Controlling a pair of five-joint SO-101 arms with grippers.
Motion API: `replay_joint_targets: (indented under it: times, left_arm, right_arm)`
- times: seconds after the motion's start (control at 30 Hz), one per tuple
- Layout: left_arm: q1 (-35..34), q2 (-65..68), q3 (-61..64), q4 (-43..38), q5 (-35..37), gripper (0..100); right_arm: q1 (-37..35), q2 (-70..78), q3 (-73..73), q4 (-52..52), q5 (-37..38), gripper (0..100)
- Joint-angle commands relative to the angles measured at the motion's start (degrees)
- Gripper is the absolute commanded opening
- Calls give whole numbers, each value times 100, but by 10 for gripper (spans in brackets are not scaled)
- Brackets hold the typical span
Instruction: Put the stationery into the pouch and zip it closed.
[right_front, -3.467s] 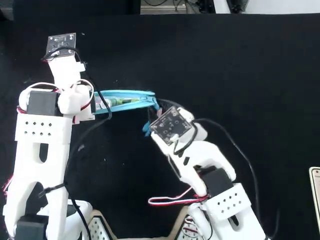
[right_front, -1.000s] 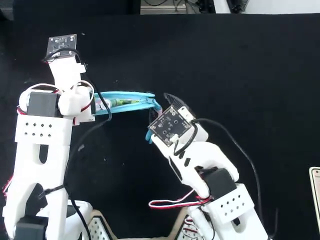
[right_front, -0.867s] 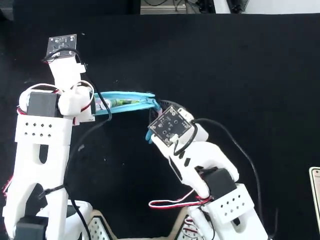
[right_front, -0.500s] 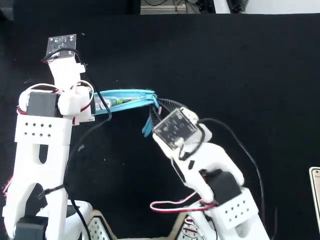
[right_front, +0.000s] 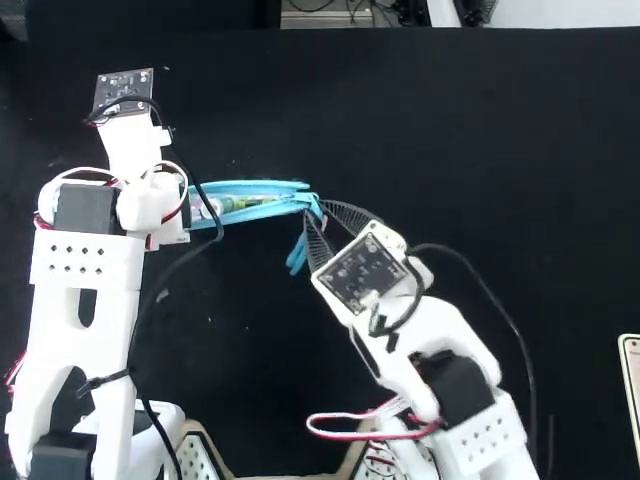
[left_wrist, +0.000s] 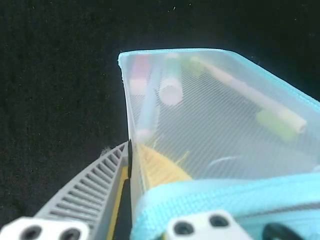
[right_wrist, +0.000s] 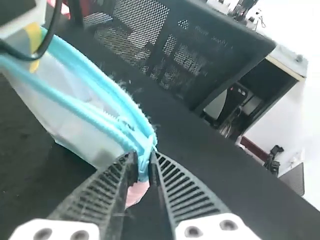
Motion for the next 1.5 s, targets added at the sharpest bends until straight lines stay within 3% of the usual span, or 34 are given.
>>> replay_joint_targets:
  times: [0.0, 0.3, 0.43, 0.63, 1.0, 1.2, 1.47]
  left_arm:
    - [40, 18, 242, 44, -35, 30]
    - [31, -985, 365, 0, -237, 30]
    - [13, -1363, 884, -387, -237, 30]
    - [31, -1952, 1648, -1011, -193, 30]
    - [48, -3455, 2853, -1881, -185, 30]
    - [391, -3411, 2897, -1855, -202, 30]
    - [462, -3411, 2888, -1855, -220, 30]
  right_arm:
    - [-211, -57, -716, 580, -53, 11]
    - [-457, 927, -1508, 949, 0, 11]
    - [-624, 1587, -2264, 1433, -70, 11]
    - [-765, 1982, -2589, 1530, -844, 11]
    - [-738, 1763, -1947, 1125, -870, 12]
    - [-738, 1798, -1930, 1108, -888, 77]
    - [-730, 1780, -1525, 1002, -853, 77]
